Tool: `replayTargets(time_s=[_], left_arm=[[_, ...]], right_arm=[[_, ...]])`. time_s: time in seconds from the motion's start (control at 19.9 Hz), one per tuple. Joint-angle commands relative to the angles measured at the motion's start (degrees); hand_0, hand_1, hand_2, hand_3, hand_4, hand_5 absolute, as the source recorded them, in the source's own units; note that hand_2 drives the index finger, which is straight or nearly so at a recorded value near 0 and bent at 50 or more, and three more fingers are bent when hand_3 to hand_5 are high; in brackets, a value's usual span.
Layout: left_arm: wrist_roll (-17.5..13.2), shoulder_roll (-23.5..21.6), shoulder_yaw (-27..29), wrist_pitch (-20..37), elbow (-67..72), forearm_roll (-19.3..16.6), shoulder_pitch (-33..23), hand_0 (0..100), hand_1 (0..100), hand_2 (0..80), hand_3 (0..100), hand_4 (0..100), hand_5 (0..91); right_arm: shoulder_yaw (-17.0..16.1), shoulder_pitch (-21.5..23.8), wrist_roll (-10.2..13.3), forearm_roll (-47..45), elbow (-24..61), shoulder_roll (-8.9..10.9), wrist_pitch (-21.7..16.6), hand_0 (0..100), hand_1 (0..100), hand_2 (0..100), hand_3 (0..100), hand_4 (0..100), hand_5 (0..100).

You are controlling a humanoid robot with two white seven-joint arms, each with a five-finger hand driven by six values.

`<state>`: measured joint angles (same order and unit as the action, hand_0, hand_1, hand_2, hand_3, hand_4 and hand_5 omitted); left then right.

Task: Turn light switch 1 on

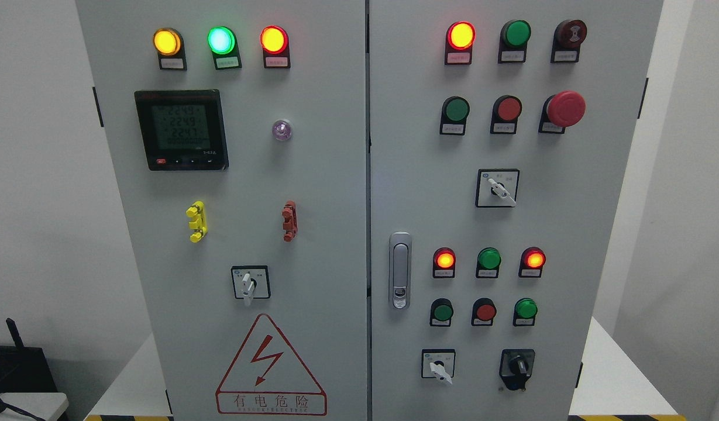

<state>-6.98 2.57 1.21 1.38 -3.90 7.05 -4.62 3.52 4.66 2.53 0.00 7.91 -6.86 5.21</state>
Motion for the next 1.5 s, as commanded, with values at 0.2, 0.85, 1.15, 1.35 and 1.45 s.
replayTargets(time_s=[0.2, 0.85, 1.15, 1.35, 1.45], left_arm=[[0.0, -0.3, -2.6, 0.0, 0.1, 0.0, 0.0, 43, 0, 0.0, 0, 0, 0.0], [6.0, -2.0, 20.2, 1.9, -14.7, -12.7, -3.5, 43, 0, 0.0, 0, 0, 0.0], [3.6, -2.2, 33.9, 12.4, -29.3, -13.0, -8.0, 44, 0, 0.0, 0, 12, 0.0], [2.1, -2.5, 41.1, 17.8, -38.4, -12.6, -9.2, 45, 0, 0.0, 6, 19, 0.0], [2.0, -3.3, 43.0, 19.4, -42.8, -12.4, -9.6, 46, 0, 1.5, 16, 26, 0.0]], right_arm=[[0.0, 0.0, 0.0, -1.0, 0.0, 0.0, 0.0, 12, 39, 0, 0, 0, 0], [0.0, 0.0, 0.0, -1.1, 0.0, 0.0, 0.0, 12, 39, 0, 0, 0, 0], [0.0, 0.0, 0.0, -1.0, 0.0, 0.0, 0.0, 12, 39, 0, 0, 0, 0], [0.0, 0.0, 0.0, -1.0, 0.0, 0.0, 0.0, 12, 39, 0, 0, 0, 0], [0.0, 0.0, 0.0, -1.1, 0.0, 0.0, 0.0, 12, 39, 0, 0, 0, 0]])
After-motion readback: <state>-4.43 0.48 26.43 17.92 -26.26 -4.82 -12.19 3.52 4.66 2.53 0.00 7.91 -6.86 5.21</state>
